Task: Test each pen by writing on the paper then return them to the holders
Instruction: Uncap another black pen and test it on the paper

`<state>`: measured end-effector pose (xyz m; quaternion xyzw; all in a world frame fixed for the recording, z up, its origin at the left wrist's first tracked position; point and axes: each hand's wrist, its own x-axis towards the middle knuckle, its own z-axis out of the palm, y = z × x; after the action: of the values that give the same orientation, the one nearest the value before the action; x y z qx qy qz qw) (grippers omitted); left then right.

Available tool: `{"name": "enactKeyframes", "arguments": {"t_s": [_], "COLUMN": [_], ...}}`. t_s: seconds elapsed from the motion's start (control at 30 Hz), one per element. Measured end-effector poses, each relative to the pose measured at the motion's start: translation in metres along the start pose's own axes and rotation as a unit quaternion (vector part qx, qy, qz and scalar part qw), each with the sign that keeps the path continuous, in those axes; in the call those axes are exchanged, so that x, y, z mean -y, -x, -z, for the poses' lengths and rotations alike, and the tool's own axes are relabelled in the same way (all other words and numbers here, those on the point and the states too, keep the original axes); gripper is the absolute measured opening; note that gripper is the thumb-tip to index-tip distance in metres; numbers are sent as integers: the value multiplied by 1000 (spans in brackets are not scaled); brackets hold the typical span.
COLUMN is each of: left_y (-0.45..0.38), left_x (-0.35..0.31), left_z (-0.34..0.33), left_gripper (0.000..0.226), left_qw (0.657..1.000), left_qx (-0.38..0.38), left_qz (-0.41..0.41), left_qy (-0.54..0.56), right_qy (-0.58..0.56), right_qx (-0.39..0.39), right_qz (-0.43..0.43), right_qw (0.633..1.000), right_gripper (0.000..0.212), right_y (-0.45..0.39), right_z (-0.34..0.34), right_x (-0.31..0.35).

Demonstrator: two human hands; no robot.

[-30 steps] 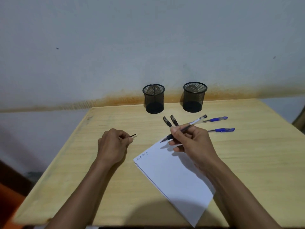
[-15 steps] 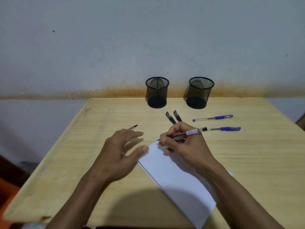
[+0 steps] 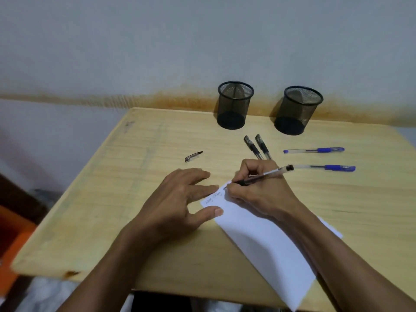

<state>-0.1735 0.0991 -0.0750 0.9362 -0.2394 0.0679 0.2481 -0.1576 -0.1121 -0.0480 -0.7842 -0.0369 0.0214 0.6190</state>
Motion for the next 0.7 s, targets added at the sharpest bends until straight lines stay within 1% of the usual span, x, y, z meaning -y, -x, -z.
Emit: {"name": "enactKeyframes", "arguments": {"t_s": [0.13, 0.3, 0.4, 0.57, 0.7], "left_y": [-1, -2, -1, -1, 0], "left_x": [0, 1, 2, 1, 0], "left_z": [1, -1, -3, -3, -3], "left_gripper": [65, 66, 65, 65, 66], "left_qw": [1000, 1000, 1000, 1000, 1000], "left_qx": [11, 11, 11, 10, 8], "left_qz": [4, 7, 3, 6, 12], "left_qy": [1, 2, -5, -4, 3], "right_qy": [-31, -32, -24, -32, -20], "right_qx": [16, 18, 34, 28, 24], "right_qz": [-7, 3, 5, 5, 9], "right_qw": [999, 999, 999, 999, 999], "right_gripper": [18, 22, 22, 24, 19], "right_y": [-2, -3, -4, -4, -4], "right_z": [0, -3, -2, -2, -2], "right_x": [3, 1, 2, 3, 4]}}
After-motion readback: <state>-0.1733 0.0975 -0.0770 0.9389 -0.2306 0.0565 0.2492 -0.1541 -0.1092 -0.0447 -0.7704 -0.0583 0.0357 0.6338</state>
